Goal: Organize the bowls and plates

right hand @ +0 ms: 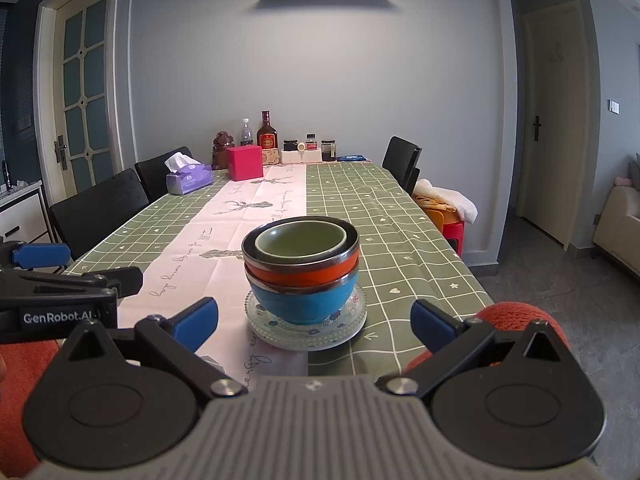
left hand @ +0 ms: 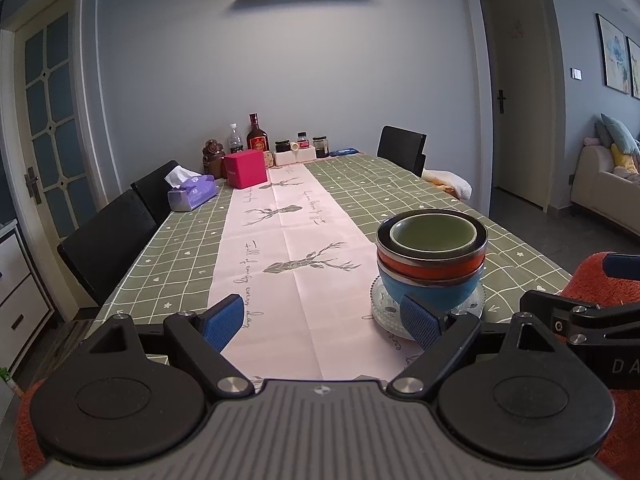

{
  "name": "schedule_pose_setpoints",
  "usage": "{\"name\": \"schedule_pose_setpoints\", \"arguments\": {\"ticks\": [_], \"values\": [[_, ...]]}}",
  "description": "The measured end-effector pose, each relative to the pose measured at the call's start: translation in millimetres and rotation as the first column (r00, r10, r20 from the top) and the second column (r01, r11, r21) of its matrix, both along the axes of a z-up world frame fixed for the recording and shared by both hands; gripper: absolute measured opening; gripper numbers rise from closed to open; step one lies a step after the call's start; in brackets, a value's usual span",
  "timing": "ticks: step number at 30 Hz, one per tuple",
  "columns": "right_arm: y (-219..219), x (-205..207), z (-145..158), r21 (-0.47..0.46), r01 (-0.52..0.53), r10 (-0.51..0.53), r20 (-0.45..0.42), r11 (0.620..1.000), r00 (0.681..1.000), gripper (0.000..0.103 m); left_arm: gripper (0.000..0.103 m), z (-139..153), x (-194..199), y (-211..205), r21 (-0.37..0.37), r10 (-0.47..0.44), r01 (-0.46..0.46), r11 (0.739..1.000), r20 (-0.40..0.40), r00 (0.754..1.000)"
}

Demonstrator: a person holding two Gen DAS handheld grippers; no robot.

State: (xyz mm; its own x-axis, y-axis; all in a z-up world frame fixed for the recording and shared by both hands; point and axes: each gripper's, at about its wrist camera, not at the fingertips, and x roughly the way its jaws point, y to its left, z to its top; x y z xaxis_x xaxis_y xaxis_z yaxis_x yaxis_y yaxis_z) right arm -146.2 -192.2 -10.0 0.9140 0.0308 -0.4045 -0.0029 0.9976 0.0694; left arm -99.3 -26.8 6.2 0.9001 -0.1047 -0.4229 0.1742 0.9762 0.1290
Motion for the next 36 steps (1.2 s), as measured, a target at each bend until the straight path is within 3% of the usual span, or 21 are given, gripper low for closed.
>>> {"name": "schedule_pose_setpoints", "arguments": {"ticks": [36], "values": [[0.1, 2.6, -5.8, 0.003, -0.010, 0.011, -0.015, 1.000, 1.000, 0.100, 0.103, -0.6, -0.7, 1.4, -0.001, -0.002, 0.002, 1.000, 0.008, 1.000]]}}
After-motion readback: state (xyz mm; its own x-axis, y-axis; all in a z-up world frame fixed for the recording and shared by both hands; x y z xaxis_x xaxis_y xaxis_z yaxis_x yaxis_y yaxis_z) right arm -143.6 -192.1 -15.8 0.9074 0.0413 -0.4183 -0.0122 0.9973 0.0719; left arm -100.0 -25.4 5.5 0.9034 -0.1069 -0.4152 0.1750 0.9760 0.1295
